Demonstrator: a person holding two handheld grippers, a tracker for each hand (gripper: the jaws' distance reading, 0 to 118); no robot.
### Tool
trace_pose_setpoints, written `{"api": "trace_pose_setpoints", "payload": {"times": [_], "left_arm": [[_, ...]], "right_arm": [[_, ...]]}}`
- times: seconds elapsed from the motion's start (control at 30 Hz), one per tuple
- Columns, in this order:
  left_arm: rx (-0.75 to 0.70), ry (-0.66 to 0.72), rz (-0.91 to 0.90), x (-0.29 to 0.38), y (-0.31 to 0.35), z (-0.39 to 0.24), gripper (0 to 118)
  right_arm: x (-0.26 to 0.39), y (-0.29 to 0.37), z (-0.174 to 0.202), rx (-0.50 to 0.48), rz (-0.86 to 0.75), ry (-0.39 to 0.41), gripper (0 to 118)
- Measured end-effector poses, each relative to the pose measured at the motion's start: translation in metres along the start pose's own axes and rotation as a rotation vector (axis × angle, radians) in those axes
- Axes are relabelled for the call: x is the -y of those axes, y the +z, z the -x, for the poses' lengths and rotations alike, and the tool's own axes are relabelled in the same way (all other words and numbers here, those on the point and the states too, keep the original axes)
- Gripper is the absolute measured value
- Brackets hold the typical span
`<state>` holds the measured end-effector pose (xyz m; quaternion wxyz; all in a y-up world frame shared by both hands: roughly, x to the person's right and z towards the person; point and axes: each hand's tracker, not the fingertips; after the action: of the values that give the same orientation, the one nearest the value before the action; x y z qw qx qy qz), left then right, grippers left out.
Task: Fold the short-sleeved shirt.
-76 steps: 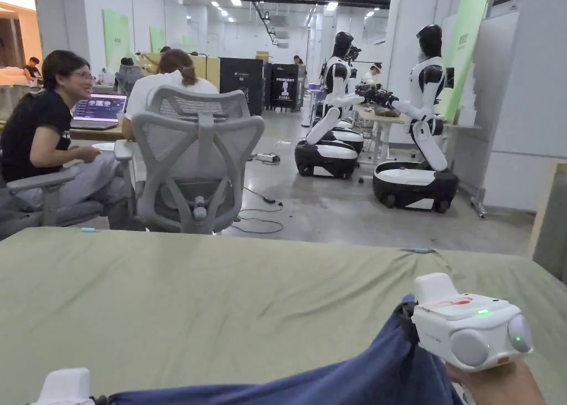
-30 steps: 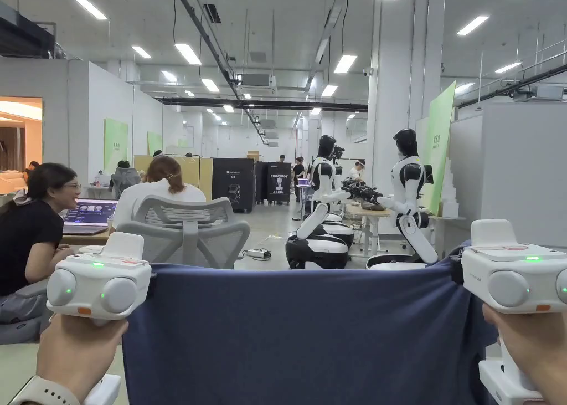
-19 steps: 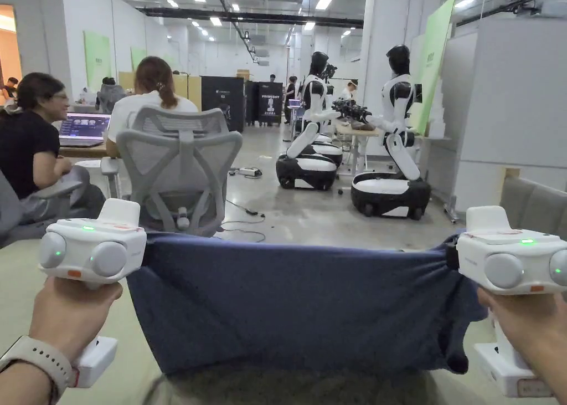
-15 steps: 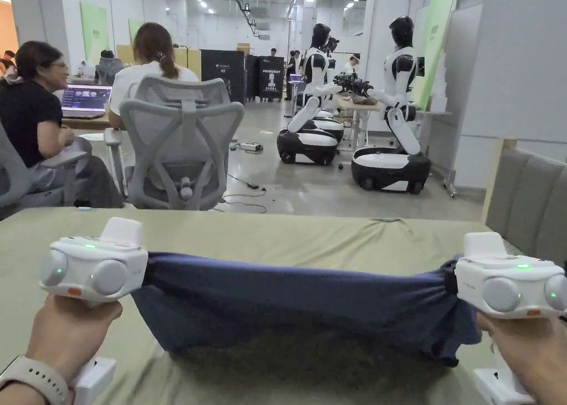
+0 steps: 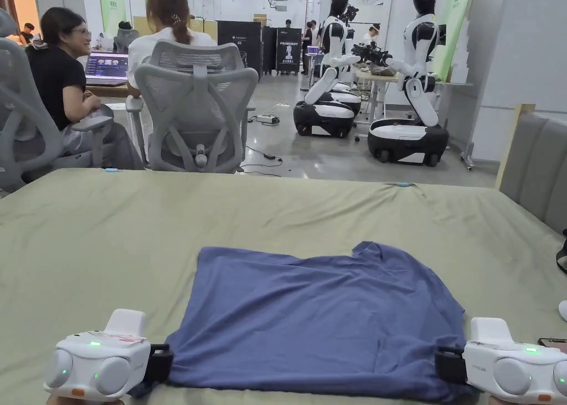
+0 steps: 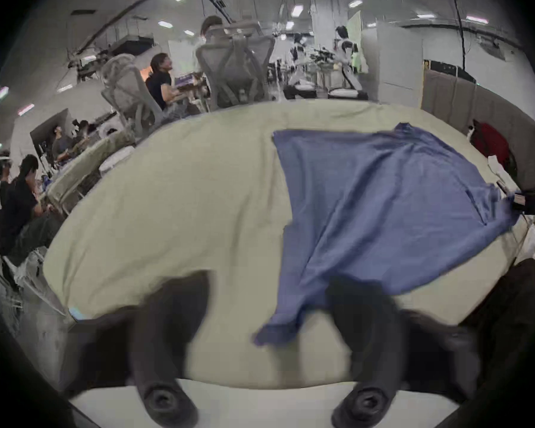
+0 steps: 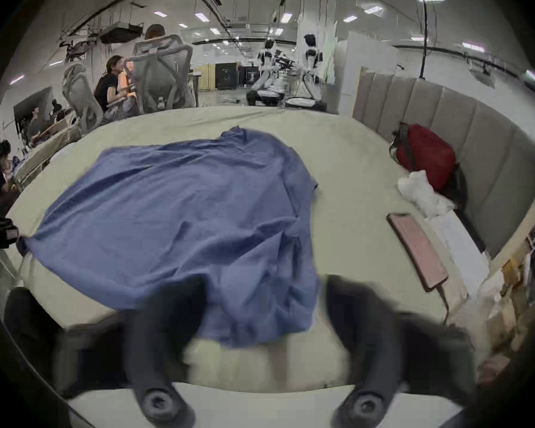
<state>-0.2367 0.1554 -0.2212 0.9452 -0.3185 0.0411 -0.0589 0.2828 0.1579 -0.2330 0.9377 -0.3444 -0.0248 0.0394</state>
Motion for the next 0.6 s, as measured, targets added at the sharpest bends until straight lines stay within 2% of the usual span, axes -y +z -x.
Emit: {"api": "trace_pose_setpoints", "payload": {"times": [0.03, 0.17, 0.27, 0.33, 0.37, 0.4, 0.43, 0.47, 0.53, 0.6], "left_arm": [[0.017, 0.016, -0.064, -0.006, 0.011, -0.003, 107], [0.064, 0.082, -0.272, -0.039, 0.045, -0.037, 106], [0.070, 0.068, -0.372, -0.056, 0.057, -0.067, 98], [0.092, 0.032, -0.412, -0.062, 0.060, -0.082, 86], [0.097, 0.007, -0.428, -0.058, 0.057, -0.091, 76], [0.090, -0.018, -0.429, -0.058, 0.056, -0.096, 54], [0.082, -0.037, -0.424, -0.059, 0.055, -0.100, 16], [0.090, -0.044, -0.413, -0.060, 0.054, -0.101, 0], [0.101, -0.039, -0.399, -0.057, 0.054, -0.098, 0], [0.178, -0.097, -0.326, -0.058, 0.054, -0.086, 0]], "right_arm": [[-0.006, 0.012, 0.003, -0.005, -0.063, 0.008, 109], [-0.034, 0.055, 0.042, -0.124, -0.237, 0.008, 108], [-0.045, 0.071, 0.073, -0.167, -0.334, 0.001, 114], [-0.046, 0.074, 0.090, -0.178, -0.374, 0.010, 110], [-0.045, 0.075, 0.097, -0.182, -0.385, 0.019, 99], [-0.044, 0.075, 0.103, -0.194, -0.395, 0.022, 77], [-0.044, 0.072, 0.107, -0.195, -0.396, 0.023, 27], [-0.043, 0.070, 0.113, -0.188, -0.398, 0.028, 0], [-0.040, 0.067, 0.120, -0.155, -0.410, 0.052, 0], [-0.041, 0.064, 0.117, -0.213, -0.378, 0.053, 0]]}}
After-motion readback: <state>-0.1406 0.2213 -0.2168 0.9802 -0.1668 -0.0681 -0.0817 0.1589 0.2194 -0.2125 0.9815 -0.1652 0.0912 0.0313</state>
